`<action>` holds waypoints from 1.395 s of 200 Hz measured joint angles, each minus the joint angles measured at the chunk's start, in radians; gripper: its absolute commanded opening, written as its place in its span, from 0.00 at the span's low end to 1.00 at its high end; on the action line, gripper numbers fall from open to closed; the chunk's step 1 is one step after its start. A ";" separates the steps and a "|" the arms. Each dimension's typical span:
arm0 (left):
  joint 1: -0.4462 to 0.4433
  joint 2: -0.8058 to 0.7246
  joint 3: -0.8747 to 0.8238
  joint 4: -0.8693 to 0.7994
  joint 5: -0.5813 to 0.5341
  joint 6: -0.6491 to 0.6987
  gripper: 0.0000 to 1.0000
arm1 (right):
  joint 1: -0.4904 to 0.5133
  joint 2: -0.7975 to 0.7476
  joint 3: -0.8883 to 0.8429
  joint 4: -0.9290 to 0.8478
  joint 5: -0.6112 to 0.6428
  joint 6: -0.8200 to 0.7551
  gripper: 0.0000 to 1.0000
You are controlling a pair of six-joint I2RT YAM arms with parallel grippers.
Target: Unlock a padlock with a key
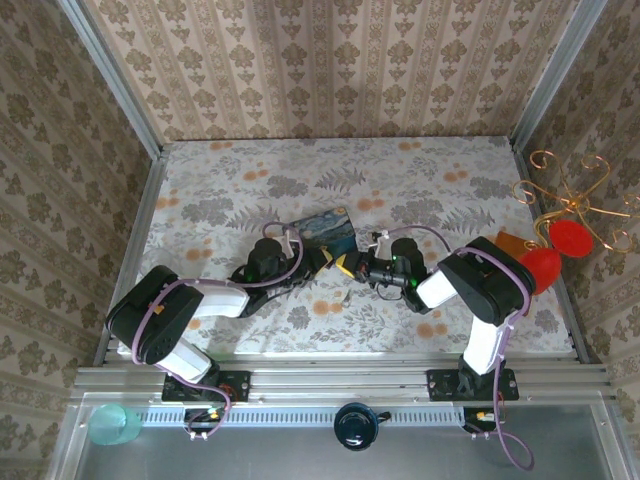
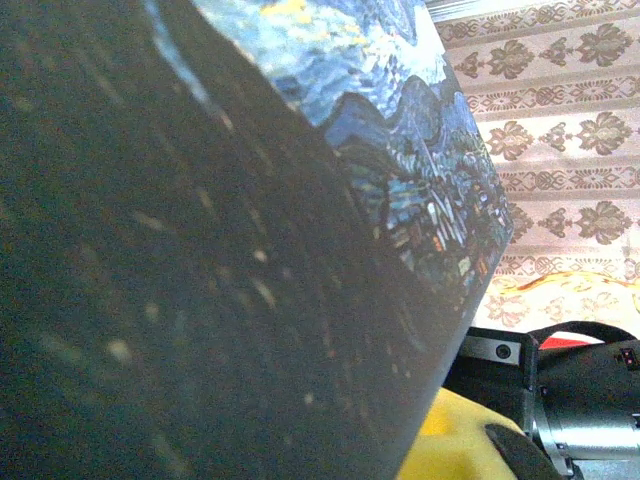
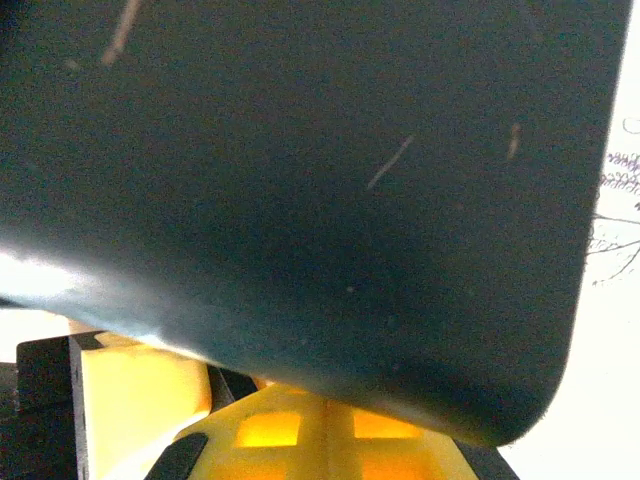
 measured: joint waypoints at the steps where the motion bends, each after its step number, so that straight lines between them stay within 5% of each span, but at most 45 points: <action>1: 0.000 0.000 0.000 0.000 0.000 0.000 0.13 | 0.000 0.000 -0.001 0.000 0.001 0.000 0.00; 30: -0.001 -0.010 0.035 -0.099 -0.002 0.066 0.14 | 0.001 -0.071 -0.020 -0.092 0.023 -0.051 0.09; 77: 0.035 -0.015 0.092 -0.285 -0.024 0.206 0.14 | 0.024 -0.334 0.012 -0.549 0.105 -0.299 0.28; 133: 0.037 0.031 0.134 -0.396 -0.064 0.314 0.17 | 0.163 -0.412 0.101 -0.990 0.288 -0.476 0.33; 217: 0.037 0.039 0.097 -0.421 -0.108 0.388 0.30 | 0.318 -0.376 0.130 -1.138 0.520 -0.395 0.41; 279: 0.037 0.039 0.042 -0.368 -0.117 0.395 0.37 | 0.338 -0.290 0.198 -1.172 0.581 -0.385 0.37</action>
